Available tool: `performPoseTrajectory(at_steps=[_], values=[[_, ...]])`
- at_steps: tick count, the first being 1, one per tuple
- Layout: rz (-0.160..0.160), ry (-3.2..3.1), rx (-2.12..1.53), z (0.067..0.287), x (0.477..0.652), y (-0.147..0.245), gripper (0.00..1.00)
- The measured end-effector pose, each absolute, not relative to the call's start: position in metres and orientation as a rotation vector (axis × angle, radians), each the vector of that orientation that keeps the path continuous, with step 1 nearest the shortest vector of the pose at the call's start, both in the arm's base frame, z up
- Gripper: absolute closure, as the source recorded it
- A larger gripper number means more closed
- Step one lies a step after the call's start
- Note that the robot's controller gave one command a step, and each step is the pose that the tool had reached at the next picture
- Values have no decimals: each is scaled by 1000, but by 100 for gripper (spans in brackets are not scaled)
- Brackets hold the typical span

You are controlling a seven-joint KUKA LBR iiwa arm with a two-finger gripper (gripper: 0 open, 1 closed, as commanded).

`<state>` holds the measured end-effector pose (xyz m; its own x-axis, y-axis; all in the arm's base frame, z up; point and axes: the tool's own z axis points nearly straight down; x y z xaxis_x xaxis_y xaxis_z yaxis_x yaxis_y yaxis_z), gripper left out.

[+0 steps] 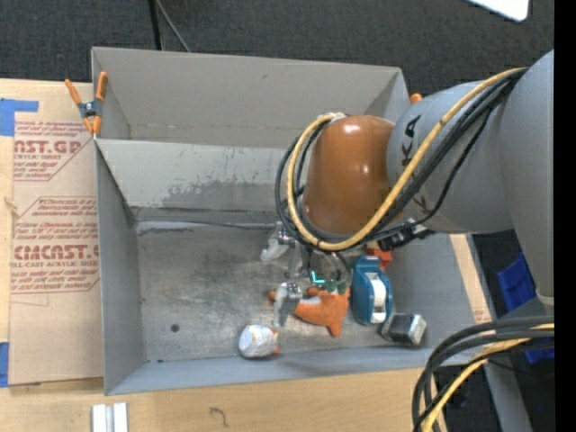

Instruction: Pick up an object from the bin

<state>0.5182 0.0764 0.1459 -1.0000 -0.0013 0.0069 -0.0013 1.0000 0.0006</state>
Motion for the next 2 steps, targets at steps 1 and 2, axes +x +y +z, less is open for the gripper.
performPoseTrajectory(at_steps=[1, 2], values=[[-2, -3142, 1, 149, 520, 76, 0], [0, -3144, 90, 80, 499, 2, 0]])
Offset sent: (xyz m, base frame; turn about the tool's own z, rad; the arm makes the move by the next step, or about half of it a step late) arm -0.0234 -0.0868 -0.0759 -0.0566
